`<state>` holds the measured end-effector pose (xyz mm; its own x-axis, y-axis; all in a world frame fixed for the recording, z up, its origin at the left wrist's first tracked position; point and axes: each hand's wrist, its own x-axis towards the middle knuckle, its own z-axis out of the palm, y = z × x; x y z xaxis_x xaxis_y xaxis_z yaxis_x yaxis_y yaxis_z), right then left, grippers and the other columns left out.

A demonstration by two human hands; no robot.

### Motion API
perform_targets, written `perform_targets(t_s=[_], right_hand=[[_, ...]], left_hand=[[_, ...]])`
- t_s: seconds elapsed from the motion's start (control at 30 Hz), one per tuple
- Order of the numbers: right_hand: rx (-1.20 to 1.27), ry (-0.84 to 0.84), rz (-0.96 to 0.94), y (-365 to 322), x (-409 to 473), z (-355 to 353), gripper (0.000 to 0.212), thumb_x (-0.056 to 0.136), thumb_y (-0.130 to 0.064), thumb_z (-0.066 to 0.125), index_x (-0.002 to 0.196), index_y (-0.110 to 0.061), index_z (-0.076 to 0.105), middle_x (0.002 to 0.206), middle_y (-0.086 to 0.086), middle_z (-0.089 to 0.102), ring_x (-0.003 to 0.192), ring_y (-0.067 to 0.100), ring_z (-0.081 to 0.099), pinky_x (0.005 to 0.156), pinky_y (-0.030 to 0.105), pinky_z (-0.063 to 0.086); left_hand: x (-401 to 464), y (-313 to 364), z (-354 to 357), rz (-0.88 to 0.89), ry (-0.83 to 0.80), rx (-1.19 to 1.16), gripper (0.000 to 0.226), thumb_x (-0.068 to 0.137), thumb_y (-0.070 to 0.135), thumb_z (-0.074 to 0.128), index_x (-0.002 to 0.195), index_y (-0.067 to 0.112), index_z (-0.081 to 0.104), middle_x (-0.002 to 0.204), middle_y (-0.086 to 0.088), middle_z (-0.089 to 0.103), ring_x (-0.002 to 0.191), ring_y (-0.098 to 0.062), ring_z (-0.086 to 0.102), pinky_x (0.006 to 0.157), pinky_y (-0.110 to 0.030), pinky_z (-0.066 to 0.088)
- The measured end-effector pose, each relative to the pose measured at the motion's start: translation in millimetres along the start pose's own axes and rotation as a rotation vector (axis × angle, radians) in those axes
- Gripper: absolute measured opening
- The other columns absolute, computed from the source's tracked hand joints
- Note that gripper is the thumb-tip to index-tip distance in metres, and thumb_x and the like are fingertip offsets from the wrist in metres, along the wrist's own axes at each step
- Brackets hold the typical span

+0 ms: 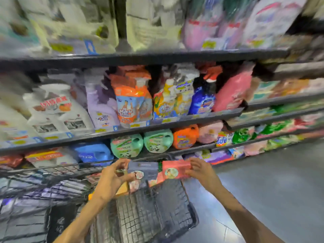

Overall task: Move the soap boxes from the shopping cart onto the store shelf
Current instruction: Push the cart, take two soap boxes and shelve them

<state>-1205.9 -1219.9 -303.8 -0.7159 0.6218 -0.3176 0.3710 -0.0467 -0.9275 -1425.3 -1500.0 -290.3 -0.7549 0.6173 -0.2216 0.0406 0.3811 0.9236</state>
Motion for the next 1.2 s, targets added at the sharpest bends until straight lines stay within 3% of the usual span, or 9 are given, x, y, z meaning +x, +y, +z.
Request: perform_targets(t_s=[0.07, 0.2, 0.4, 0.53, 0.6, 0.67, 0.77, 1.0, 1.2], right_hand=[[0.042, 0.066, -0.017, -22.9, -25.3, -27.0, 0.049, 0.076, 0.025, 0.066, 0.109, -0.01, 0.057, 0.099, 0.008, 0.067, 0.079, 0.001, 0.069, 0.072, 0.02, 0.057], [0.044, 0.2, -0.097, -60.7, -75.9, -86.3, 0.048, 0.075, 0.02, 0.071, 0.108, -0.014, 0.061, 0.096, -0.001, 0.071, 0.083, 0.004, 0.07, 0.074, 0.022, 0.057], [0.042, 0.401, -0.142, -90.3, -138.2, -190.3, 0.053, 0.073, 0.009, 0.08, 0.118, -0.008, 0.059, 0.115, 0.016, 0.065, 0.088, 0.007, 0.069, 0.078, 0.021, 0.055], [0.098, 0.502, -0.176, -92.6, -178.9, -263.4, 0.076, 0.052, -0.026, 0.096, 0.118, -0.013, 0.062, 0.12, 0.019, 0.065, 0.105, 0.023, 0.066, 0.099, 0.039, 0.053], [0.086, 0.56, -0.194, -96.5, -199.4, -298.8, 0.069, 0.058, -0.018, 0.093, 0.119, -0.009, 0.062, 0.117, 0.019, 0.065, 0.1, 0.017, 0.066, 0.097, 0.036, 0.053], [0.068, 0.603, -0.205, -104.9, -217.7, -334.6, 0.055, 0.07, 0.003, 0.085, 0.119, -0.005, 0.061, 0.113, 0.016, 0.066, 0.089, 0.008, 0.068, 0.084, 0.025, 0.056], [0.022, 0.637, -0.238, -107.9, -243.6, -399.2, 0.049, 0.077, 0.006, 0.079, 0.121, -0.005, 0.061, 0.115, 0.013, 0.068, 0.088, 0.008, 0.069, 0.075, 0.022, 0.056], [-0.011, 0.722, -0.299, -110.4, -290.8, -540.1, 0.049, 0.079, 0.005, 0.078, 0.124, -0.003, 0.061, 0.118, 0.015, 0.068, 0.083, 0.002, 0.07, 0.072, 0.016, 0.053], [-0.022, 0.804, -0.311, -100.4, -306.6, -629.5, 0.048, 0.079, 0.006, 0.077, 0.124, -0.001, 0.061, 0.12, 0.017, 0.067, 0.087, 0.01, 0.069, 0.073, 0.018, 0.054]], left_hand=[[-5.5, 41.8, 10.8, 0.046, -0.05, -0.007, 0.048, 0.072, 0.0, 0.083, 0.116, 0.009, 0.066, 0.094, -0.003, 0.073, 0.092, -0.02, 0.069, 0.077, -0.02, 0.057], [-19.7, 121.5, 44.5, 0.188, -0.146, -0.031, 0.038, 0.078, -0.005, 0.079, 0.107, 0.016, 0.065, 0.094, -0.003, 0.072, 0.072, 0.01, 0.067, 0.069, -0.007, 0.05], [-20.5, 219.4, 107.1, 0.373, -0.252, 0.045, 0.042, 0.075, -0.002, 0.083, 0.112, 0.01, 0.068, 0.085, 0.016, 0.076, 0.072, 0.008, 0.067, 0.064, -0.007, 0.05], [-28.5, 281.4, 160.9, 0.483, -0.326, 0.078, 0.049, 0.069, 0.003, 0.09, 0.112, 0.016, 0.07, 0.091, 0.002, 0.078, 0.087, -0.006, 0.073, 0.072, -0.009, 0.052], [-34.7, 309.2, 195.9, 0.531, -0.361, 0.079, 0.046, 0.067, 0.008, 0.091, 0.102, 0.03, 0.071, 0.085, 0.01, 0.079, 0.081, 0.001, 0.072, 0.071, -0.008, 0.052], [-43.1, 336.7, 235.0, 0.569, -0.396, 0.057, 0.041, 0.072, -0.003, 0.085, 0.096, 0.025, 0.068, 0.081, 0.018, 0.077, 0.069, 0.008, 0.069, 0.064, -0.006, 0.05], [-51.4, 373.2, 297.2, 0.662, -0.403, 0.087, 0.04, 0.074, 0.001, 0.085, 0.1, 0.026, 0.067, 0.081, 0.031, 0.073, 0.08, 0.008, 0.07, 0.069, -0.003, 0.047], [-59.8, 447.6, 431.8, 0.762, -0.481, 0.115, 0.043, 0.073, 0.015, 0.089, 0.109, 0.027, 0.069, 0.098, 0.017, 0.077, 0.092, -0.004, 0.073, 0.086, -0.029, 0.058], [-52.2, 493.6, 530.1, 0.778, -0.532, 0.105, 0.043, 0.073, 0.018, 0.089, 0.111, 0.026, 0.069, 0.1, 0.013, 0.077, 0.094, -0.006, 0.073, 0.088, -0.036, 0.059]])
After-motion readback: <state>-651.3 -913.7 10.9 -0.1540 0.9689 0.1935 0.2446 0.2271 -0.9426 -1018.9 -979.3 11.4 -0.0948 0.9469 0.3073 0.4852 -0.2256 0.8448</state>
